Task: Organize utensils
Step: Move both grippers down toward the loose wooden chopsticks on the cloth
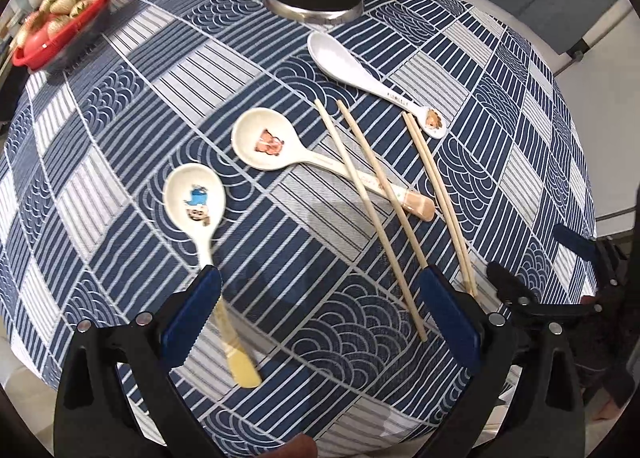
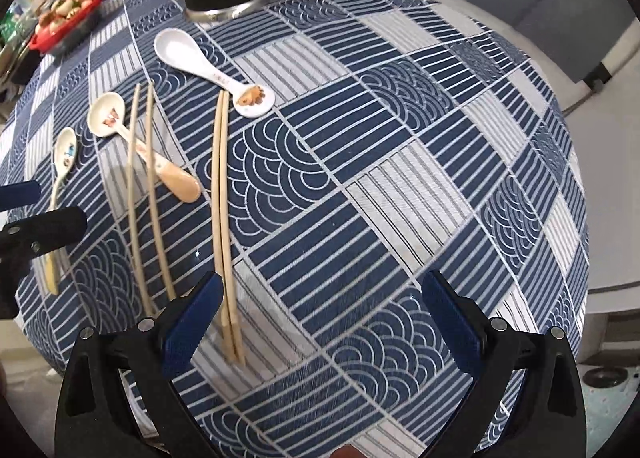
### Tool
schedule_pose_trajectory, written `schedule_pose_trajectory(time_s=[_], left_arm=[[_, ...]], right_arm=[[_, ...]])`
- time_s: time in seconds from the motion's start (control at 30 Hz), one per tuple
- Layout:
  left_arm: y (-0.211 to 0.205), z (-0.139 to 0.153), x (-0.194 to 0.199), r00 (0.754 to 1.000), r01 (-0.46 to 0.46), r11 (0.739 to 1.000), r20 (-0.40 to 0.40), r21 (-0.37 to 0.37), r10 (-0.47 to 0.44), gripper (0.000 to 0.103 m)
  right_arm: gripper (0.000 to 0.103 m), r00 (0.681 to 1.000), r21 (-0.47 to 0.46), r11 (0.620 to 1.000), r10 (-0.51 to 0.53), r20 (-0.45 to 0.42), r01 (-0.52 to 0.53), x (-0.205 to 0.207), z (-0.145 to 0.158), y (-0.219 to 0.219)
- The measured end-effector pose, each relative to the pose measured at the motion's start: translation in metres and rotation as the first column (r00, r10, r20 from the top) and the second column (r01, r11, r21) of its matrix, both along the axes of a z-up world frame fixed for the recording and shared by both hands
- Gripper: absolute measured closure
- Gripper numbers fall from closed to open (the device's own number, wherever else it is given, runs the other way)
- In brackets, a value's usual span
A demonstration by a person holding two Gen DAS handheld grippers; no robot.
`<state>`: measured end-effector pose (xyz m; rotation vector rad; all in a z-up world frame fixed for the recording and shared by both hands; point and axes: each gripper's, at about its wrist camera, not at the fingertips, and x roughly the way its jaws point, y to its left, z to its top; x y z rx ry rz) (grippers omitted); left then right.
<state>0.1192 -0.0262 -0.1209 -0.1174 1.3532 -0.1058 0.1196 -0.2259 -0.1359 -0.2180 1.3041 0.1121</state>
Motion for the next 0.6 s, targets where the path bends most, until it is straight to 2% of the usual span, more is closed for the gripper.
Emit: schedule_pose_trajectory(time_s=[0.23, 0.6], left_arm=[[-0.004, -0.013, 0.009, 1.000, -0.009, 1.000, -0.028, 0.008, 0.009, 0.006], [-0.013, -0.030, 0.014, 0.998, -0.041, 0.996, -0.044, 0.083, 0.045, 0.006]], right_arm=[[0.008, 1.000, -0.001, 1.000, 0.019, -0.022, -0.019, 0.014, -0.013, 0.002], [0.008, 0.996, 0.032, 0.998, 0.064, -0.059, -0.062, 0.027, -0.024, 0.009]])
